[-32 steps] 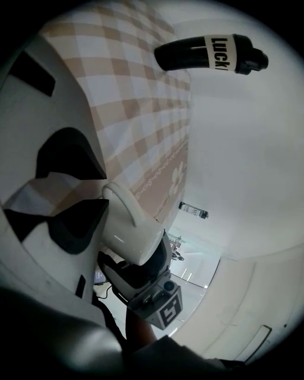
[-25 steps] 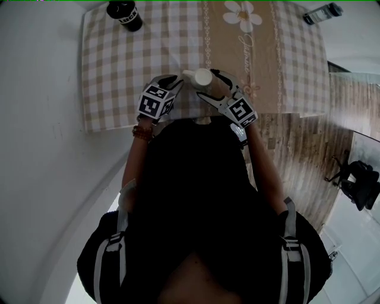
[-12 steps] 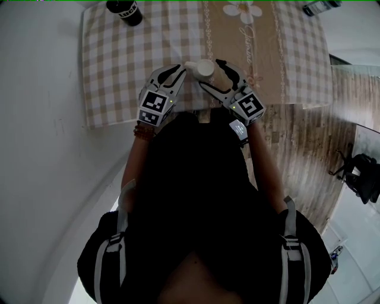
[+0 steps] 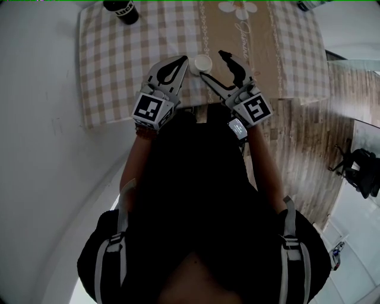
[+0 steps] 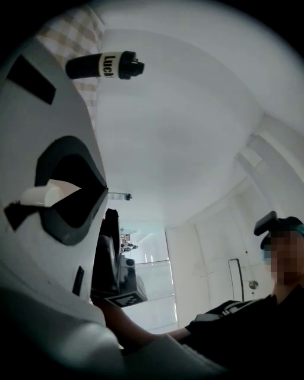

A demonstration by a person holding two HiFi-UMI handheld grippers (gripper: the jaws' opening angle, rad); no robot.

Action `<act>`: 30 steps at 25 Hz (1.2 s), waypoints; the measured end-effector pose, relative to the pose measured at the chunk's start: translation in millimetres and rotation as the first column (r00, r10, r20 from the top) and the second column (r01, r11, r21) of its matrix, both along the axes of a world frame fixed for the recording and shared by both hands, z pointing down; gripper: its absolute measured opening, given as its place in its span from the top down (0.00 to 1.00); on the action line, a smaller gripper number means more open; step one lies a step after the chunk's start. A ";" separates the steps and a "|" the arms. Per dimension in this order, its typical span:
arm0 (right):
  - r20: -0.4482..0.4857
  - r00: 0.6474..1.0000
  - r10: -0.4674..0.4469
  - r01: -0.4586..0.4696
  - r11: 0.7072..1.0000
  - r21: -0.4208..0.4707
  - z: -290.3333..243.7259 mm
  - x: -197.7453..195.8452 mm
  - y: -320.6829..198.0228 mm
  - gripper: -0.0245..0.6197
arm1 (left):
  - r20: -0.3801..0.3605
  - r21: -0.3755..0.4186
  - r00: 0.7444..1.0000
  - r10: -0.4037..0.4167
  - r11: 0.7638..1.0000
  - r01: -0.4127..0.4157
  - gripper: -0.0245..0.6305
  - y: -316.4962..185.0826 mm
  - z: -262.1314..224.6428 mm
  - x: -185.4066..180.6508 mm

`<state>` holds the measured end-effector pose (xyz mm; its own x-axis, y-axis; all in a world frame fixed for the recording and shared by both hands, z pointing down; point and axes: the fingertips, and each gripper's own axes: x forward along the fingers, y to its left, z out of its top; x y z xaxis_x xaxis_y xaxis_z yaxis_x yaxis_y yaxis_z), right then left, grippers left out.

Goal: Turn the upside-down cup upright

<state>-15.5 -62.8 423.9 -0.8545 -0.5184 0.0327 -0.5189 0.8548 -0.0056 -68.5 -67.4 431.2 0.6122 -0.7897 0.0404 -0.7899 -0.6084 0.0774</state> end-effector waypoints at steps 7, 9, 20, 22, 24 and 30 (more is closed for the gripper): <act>0.026 0.999 0.038 -0.040 0.997 0.066 -40.9 7.0 1.7 0.51 | -0.074 0.223 0.997 -0.014 0.974 0.030 0.97 13.4 -75.5 10.9; 0.007 0.998 0.059 -0.059 0.995 0.083 -42.1 8.8 1.8 0.56 | -0.067 0.232 0.997 -0.042 0.971 0.057 0.97 12.4 -77.8 10.3; -0.004 0.995 0.097 -0.096 0.991 0.088 -49.0 37.4 11.4 0.66 | 0.003 0.180 0.982 -0.191 0.966 0.187 0.97 24.1 -76.1 22.8; 0.002 0.996 0.088 -0.088 0.991 0.102 -55.8 43.0 15.5 0.72 | 0.004 0.198 0.975 -0.220 0.956 0.215 0.97 30.2 -82.6 28.8; 0.013 0.996 0.093 -0.094 0.987 0.129 -65.3 47.9 22.6 0.75 | -0.008 0.209 0.969 -0.247 0.947 0.243 0.97 39.4 -90.3 35.4; 0.056 0.990 0.130 -0.138 0.979 0.151 -64.8 45.4 60.1 0.90 | 0.012 0.194 0.935 -0.355 0.918 0.346 0.97 69.1 -80.0 41.6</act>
